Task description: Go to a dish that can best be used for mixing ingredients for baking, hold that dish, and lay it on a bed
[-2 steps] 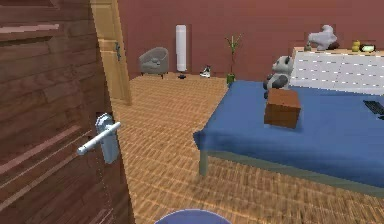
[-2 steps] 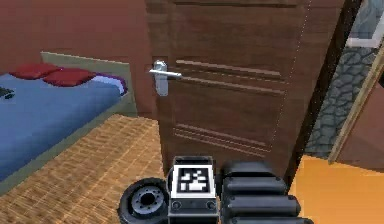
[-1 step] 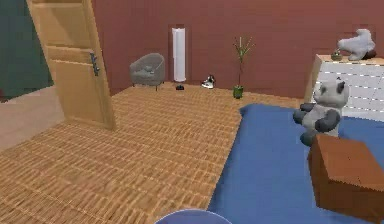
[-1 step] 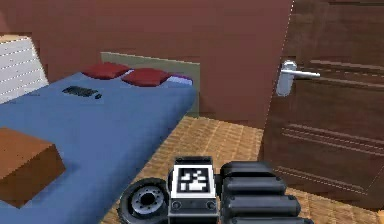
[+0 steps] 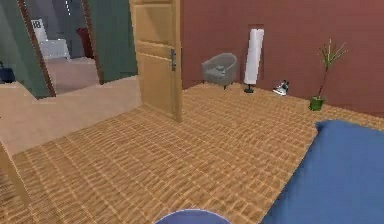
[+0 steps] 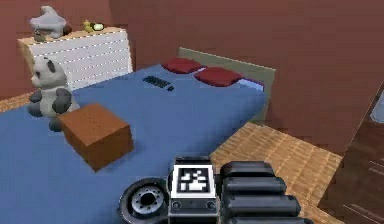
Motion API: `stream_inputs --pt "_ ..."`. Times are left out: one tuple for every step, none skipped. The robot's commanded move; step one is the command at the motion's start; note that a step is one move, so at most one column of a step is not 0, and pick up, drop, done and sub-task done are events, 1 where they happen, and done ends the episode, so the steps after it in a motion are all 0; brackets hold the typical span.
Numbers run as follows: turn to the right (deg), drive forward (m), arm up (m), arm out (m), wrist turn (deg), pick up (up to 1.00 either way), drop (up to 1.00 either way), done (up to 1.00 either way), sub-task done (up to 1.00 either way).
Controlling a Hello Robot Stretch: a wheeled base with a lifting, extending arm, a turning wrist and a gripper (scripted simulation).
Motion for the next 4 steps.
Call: stream_inputs --pt "0.0 0.7 0.0 0.0 0.0 0.0 0.0 0.0 0.0" --pt "30.0 0.0 0.0 0.0 0.0 0.0 0.0 0.0 0.0" --pt "0.0 1.0 0.0 0.0 0.0 0.0 0.0 0.0 0.0" --pt "0.0 0.7 0.0 0.0 0.0 0.0 0.0 0.0 0.0"
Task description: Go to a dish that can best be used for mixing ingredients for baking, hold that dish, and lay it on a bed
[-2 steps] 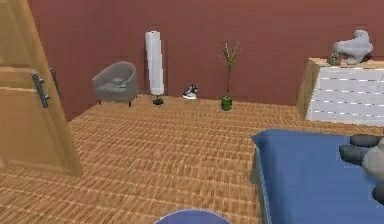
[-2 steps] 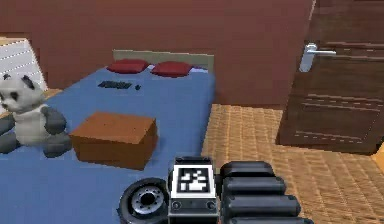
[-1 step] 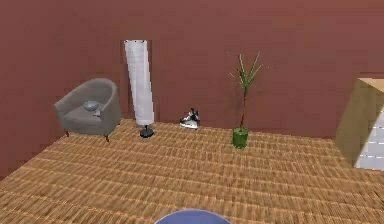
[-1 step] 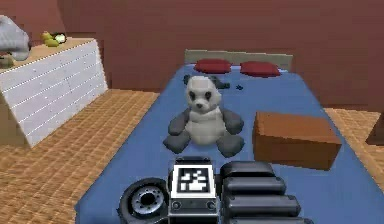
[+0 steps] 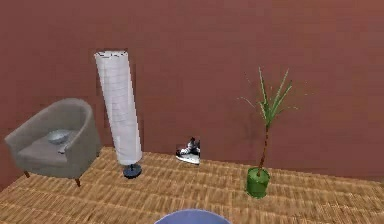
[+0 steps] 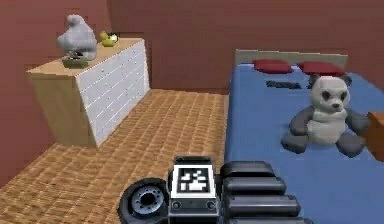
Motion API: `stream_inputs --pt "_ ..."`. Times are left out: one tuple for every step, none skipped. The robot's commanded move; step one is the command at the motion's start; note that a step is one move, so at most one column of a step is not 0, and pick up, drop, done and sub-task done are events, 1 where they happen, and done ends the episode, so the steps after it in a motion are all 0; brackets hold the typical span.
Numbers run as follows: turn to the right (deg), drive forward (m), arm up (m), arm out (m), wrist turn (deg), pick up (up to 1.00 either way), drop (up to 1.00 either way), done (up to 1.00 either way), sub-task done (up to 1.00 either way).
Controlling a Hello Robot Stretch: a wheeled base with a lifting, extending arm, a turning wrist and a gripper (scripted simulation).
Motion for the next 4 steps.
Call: stream_inputs --pt "45.0 0.0 0.0 0.0 0.0 0.0 0.0 0.0 0.0" --pt "9.0 0.0 0.0 0.0 0.0 0.0 0.0 0.0 0.0" --pt "0.0 0.55 0.0 0.0 0.0 0.0 0.0 0.0 0.0" --pt "30.0 0.0 0.0 0.0 0.0 0.0 0.0 0.0 0.0"
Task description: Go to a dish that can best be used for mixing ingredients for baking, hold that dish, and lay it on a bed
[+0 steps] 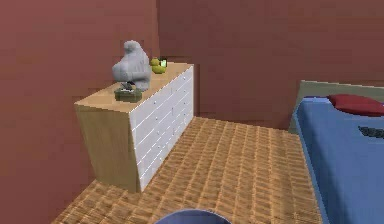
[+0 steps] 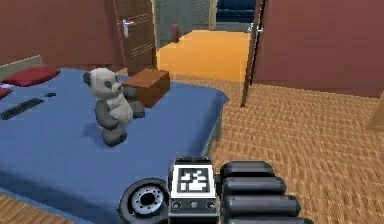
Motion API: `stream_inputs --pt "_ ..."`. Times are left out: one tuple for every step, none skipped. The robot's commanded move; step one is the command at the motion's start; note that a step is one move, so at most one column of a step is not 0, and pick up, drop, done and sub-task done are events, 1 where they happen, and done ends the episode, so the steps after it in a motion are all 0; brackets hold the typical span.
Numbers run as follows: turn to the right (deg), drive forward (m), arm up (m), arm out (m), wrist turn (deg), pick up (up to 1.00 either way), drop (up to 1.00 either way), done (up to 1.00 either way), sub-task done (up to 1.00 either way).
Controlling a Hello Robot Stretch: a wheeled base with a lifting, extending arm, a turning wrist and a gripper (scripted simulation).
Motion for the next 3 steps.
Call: stream_inputs --pt "0.0 0.05 0.0 0.0 0.0 0.0 0.0 0.0 0.0" --pt "18.0 0.0 0.0 0.0 0.0 0.0 0.0 0.0 0.0" --pt "0.0 1.0 0.0 0.0 0.0 0.0 0.0 0.0 0.0"
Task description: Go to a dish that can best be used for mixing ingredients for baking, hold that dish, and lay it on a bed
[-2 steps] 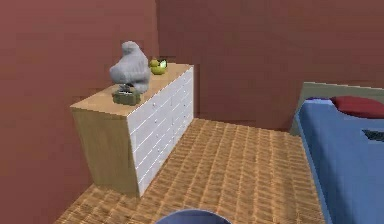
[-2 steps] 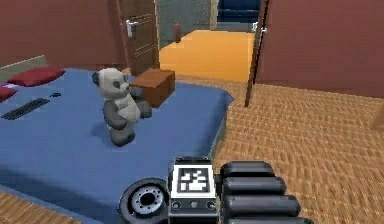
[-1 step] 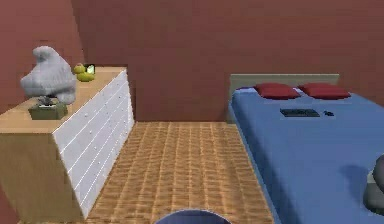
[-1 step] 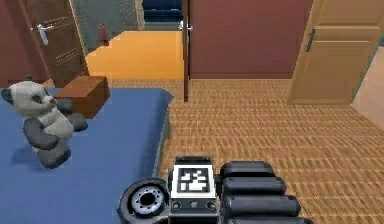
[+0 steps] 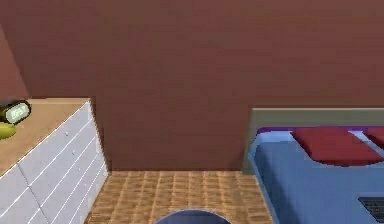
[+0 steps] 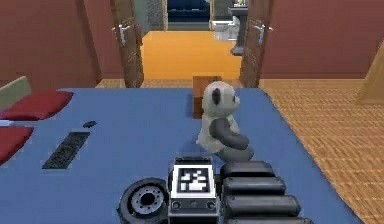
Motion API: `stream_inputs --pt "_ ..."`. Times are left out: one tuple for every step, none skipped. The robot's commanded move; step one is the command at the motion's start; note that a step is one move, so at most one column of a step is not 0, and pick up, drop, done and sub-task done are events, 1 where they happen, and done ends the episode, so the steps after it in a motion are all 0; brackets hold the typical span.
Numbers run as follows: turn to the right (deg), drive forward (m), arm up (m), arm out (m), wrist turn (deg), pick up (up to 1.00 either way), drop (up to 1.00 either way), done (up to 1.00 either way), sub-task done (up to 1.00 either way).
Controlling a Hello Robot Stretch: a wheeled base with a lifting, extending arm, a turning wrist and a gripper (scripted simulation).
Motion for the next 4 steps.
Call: stream_inputs --pt "0.0 0.3 0.0 0.0 0.0 0.0 0.0 0.0 0.0" --pt "-45.0 0.0 0.0 0.0 0.0 0.0 0.0 0.0 0.0" --pt "-45.0 0.0 0.0 0.0 0.0 0.0 0.0 0.0 0.0" --pt "-45.0 0.0 0.0 0.0 0.0 0.0 0.0 0.0 0.0"
